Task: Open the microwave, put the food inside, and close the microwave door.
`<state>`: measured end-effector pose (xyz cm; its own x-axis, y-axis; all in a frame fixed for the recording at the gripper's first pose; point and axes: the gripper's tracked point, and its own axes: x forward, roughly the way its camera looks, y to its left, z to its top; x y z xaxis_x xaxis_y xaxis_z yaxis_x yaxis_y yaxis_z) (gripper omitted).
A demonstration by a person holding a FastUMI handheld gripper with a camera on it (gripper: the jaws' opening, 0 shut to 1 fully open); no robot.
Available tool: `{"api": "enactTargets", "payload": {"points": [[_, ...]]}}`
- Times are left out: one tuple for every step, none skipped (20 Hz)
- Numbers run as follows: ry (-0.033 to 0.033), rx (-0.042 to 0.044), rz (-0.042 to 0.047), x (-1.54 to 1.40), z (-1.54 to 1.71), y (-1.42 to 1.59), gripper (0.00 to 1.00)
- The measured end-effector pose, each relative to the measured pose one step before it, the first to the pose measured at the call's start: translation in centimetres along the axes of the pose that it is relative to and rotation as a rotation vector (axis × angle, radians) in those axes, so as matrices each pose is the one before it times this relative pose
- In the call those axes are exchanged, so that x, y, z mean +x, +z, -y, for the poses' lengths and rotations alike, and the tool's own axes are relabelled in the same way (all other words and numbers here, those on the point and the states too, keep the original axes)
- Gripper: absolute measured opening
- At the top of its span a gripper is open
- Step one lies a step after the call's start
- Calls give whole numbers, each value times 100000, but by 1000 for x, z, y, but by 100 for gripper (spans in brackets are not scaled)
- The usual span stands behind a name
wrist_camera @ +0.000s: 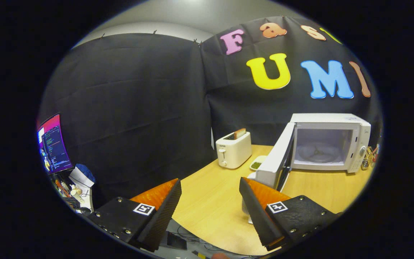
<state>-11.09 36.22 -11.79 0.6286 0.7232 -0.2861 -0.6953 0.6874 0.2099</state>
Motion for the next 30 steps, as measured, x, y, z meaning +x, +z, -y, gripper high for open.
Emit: {"api": "enactTargets", "payload": {"points": [[-2077,84,1794,-676,1135,1066,98],[-2984,164,1951,-616,1241,906,98],[-3361,88,1223,-516,1587,772,98],[-3120,329,865,-427,1416,597,98],[-3187,621,144,-367,1573,270,98],[-3015,986,-745,-301,1515,-73,98],[-3012,1180,-391,-330,1539,-86,98],[-3205,860,-730,-313,1520,-273,98],[-3002,484,-1171,-211,1531,-465,98],[-3023,153,-1413,-445,1362,-697,98],[-3016,86,-2343,-217,1507,-461,98],[-2525,87,-2236,-295,1196,-796,98],[-2621,-39,-2327,-77,1245,-624,98],[-2347,284,-1932,90,1343,-700,98],[-2045,730,-2194,25,1293,-674,98],[-2023,804,-2453,138,1130,-779,98],[-1817,1010,-2489,239,1128,-782,98],[-1674,855,-2604,208,901,-846,98],[-2002,581,-2854,387,977,-823,98],[-1947,320,-3133,400,877,-1059,98],[-1918,335,-3280,503,842,-975,98],[-556,581,-3544,329,343,-1077,98],[31,797,-3534,439,321,-1105,99],[-186,503,-3450,360,250,-973,98],[-324,288,-3434,384,309,-898,99],[-14,236,-3184,408,187,-790,99],[-151,109,-3363,276,144,-1100,98],[-609,-225,-3084,26,178,-783,99],[-825,-568,-2564,103,197,-611,99],[-1027,-644,-2754,302,417,-955,99]]}}
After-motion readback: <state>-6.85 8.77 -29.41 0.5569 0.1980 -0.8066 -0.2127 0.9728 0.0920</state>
